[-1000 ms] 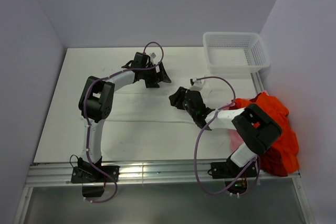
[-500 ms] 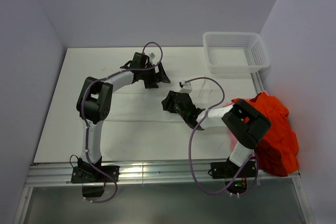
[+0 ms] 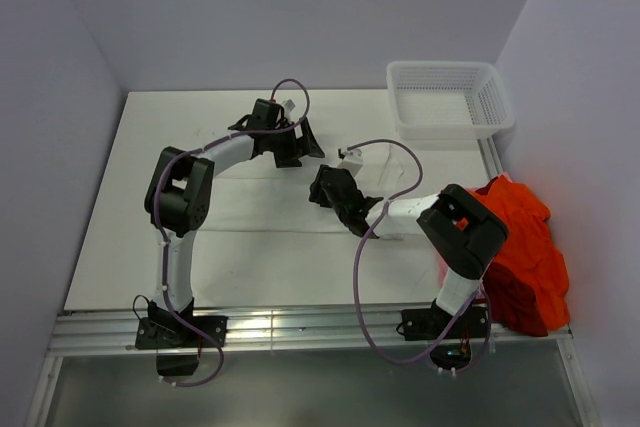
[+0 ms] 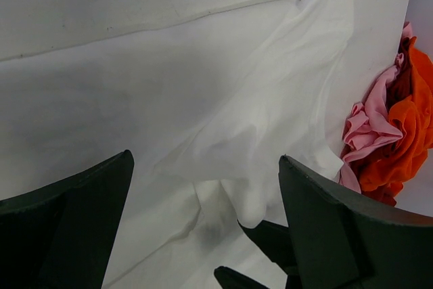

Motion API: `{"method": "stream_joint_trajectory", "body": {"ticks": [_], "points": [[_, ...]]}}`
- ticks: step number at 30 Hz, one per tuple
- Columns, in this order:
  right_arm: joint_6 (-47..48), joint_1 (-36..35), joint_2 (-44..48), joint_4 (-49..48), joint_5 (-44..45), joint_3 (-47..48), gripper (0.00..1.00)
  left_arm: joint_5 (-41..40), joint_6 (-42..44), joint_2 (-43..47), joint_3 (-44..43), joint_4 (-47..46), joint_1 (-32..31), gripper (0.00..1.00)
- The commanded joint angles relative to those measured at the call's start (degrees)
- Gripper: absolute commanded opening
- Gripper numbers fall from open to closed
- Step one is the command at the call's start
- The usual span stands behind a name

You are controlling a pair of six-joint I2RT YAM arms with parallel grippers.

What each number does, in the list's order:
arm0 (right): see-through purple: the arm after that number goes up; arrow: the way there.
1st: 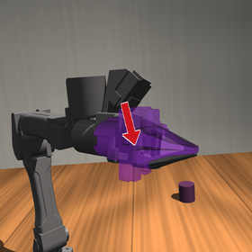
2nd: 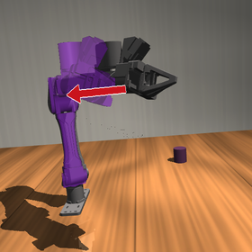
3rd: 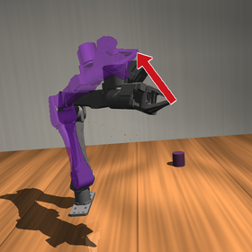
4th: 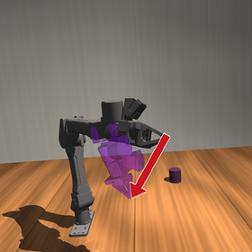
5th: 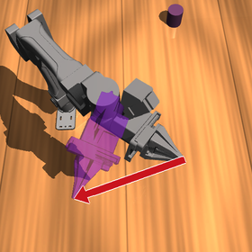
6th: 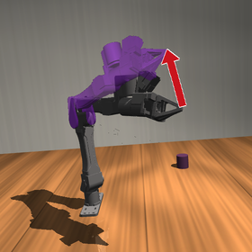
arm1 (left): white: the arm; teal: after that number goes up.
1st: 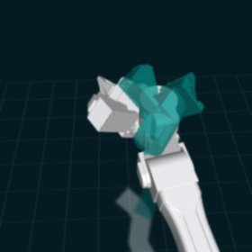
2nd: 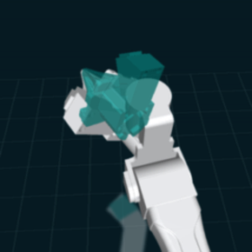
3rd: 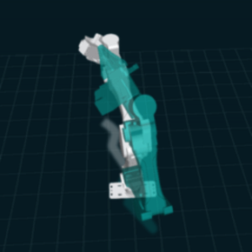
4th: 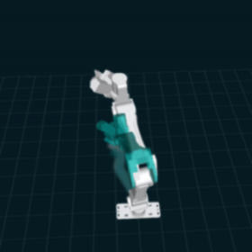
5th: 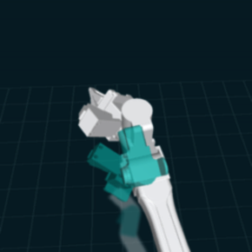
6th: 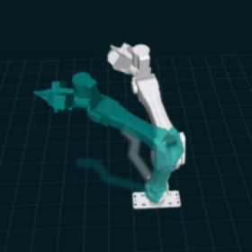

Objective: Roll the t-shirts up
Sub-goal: Fold the tshirt

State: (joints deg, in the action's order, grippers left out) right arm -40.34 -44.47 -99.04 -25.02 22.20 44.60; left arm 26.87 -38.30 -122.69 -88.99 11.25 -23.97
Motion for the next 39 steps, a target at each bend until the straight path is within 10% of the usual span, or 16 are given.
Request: {"method": "stream_joint_trajectory", "body": {"ticks": [1, 27, 39], "points": [[1.0, 0.4, -1.1, 3.7, 4.6, 3.2, 0.56, -0.3, 1.3, 3.3, -0.6, -0.4, 0.3, 0.95], [3.9, 1.6, -3.8, 7.0, 9.1, 7.1, 0.47, -0.4, 1.7, 4.0, -0.4, -0.2, 0.2, 0.94], [3.2, 2.0, -4.8, 7.2, 8.4, 8.4, 0.16, -0.4, 1.9, 3.8, -0.9, 0.2, 0.3, 0.94]]}}
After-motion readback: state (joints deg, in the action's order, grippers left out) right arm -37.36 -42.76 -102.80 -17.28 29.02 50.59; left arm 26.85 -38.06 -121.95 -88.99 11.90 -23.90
